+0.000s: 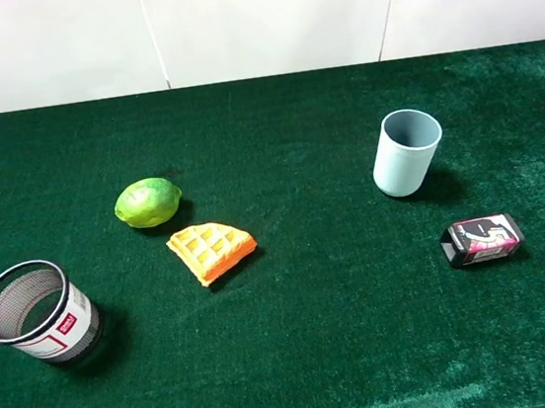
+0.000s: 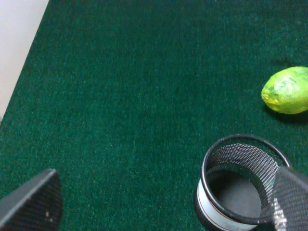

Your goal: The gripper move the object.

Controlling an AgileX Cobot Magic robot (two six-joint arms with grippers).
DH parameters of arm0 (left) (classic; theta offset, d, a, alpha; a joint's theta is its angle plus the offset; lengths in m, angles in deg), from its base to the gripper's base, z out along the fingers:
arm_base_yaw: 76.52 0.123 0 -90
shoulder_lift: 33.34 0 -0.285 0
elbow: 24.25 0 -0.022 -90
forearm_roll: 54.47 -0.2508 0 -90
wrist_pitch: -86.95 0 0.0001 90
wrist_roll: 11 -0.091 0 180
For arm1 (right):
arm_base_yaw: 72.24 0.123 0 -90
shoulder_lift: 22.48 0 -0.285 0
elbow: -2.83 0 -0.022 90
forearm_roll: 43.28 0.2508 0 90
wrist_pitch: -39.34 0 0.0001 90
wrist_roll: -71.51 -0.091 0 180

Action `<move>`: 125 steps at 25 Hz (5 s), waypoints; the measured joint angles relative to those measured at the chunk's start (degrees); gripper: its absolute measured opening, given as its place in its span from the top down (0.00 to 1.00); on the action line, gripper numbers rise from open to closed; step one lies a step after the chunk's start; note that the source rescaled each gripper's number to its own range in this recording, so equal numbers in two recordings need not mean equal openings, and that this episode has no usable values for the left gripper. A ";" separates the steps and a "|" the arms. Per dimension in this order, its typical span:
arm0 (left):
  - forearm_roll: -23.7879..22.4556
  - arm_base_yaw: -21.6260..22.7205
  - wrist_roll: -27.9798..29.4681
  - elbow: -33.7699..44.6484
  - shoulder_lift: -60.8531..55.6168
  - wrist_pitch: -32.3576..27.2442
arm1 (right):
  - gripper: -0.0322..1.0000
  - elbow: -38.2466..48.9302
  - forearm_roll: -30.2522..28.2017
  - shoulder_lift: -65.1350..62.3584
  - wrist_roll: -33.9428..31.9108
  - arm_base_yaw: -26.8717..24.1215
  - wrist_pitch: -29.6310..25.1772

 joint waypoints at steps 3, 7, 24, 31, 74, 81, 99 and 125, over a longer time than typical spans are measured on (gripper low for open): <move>0.00 0.00 0.00 0.00 0.00 0.00 | 0.00 0.00 0.00 4.06 2.90 0.00 0.05; 0.00 0.00 0.00 0.00 0.00 0.00 | 0.00 0.00 0.00 9.71 9.42 0.00 0.10; 0.00 0.00 0.00 0.00 0.00 0.00 | 0.07 -0.05 -0.20 29.61 30.43 0.00 3.37; 0.00 0.00 0.00 0.00 0.00 0.00 | 0.07 -0.05 -0.22 36.50 30.61 0.16 8.01; 0.00 0.00 0.00 0.00 0.00 0.00 | 0.94 -0.23 -0.27 59.75 30.61 6.20 22.81; 0.00 0.00 0.00 0.00 0.00 0.00 | 0.95 -3.15 -0.27 59.75 30.19 6.20 18.15; 0.00 0.00 0.00 0.00 0.00 0.00 | 0.97 -23.93 -2.39 53.34 23.00 6.20 -11.20; 0.00 0.00 0.00 0.00 0.00 0.00 | 0.97 -60.37 -3.88 67.01 11.74 22.95 -22.20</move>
